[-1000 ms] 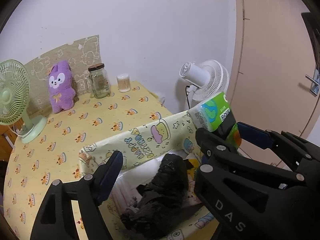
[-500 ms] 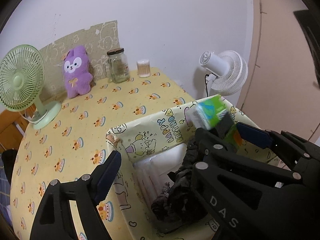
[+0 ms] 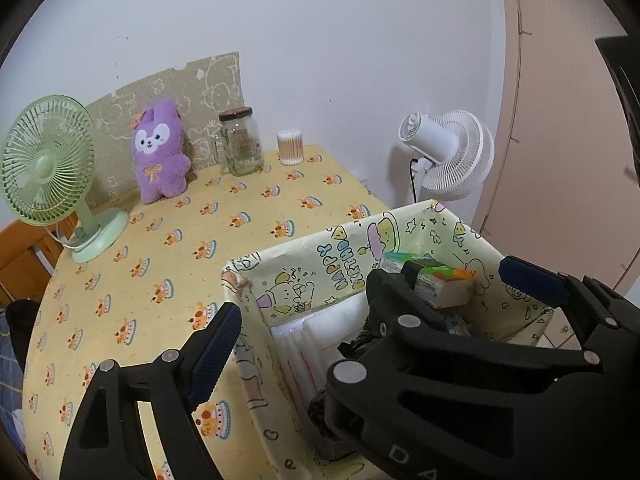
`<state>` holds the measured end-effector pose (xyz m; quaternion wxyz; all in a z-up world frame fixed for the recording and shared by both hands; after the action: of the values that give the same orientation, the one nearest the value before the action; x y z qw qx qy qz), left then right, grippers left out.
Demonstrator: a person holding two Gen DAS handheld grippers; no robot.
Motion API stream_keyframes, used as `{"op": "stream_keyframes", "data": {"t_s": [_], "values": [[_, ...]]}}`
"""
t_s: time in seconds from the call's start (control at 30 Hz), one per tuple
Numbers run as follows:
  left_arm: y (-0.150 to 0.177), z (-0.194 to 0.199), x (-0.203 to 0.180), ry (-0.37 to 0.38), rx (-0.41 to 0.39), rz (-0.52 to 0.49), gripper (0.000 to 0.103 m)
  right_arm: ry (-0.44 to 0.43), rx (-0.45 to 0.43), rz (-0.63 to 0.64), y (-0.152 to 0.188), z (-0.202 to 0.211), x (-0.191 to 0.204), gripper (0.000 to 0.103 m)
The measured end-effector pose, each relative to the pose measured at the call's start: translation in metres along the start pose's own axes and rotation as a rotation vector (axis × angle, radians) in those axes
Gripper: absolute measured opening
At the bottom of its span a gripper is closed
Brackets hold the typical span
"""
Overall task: Organize soft objects
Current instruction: 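Open the left gripper into the box while the right releases the tissue pack, then withdraw both grippers up and away from the gift box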
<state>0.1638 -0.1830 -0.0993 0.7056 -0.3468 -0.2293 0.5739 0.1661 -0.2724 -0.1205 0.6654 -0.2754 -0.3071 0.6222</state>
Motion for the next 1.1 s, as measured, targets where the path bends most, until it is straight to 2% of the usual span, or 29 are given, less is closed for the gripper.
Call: {"op": "stream_keyframes", "data": {"t_s": [0.3, 0.77, 1.1], "values": [[0.000, 0.026, 0.005, -0.002, -0.038, 0.003, 0.088, 0.004, -0.046, 0.017, -0.001, 0.025, 0.010, 0.100], [0.005, 0.068, 0.033, -0.036, -0.107, 0.044, 0.097, 0.040, -0.113, 0.062, -0.003, 0.064, 0.044, 0.101], [0.004, 0.101, 0.065, -0.097, -0.170, 0.116, 0.100, 0.031, -0.171, 0.106, -0.008, 0.097, 0.069, 0.101]]}}
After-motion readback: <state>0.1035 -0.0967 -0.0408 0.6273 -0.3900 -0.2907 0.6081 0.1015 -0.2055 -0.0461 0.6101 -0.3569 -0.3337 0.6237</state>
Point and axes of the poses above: each gripper's, at about its wrist camera, not at the fingertips, and z roughly against the way its jaws point, x to its left, y to its underside, the point moved 3 cm from there along -z, roughly the way its jaws point, and after that the axes turned 10 degrees about z, right-handed, at the moved point
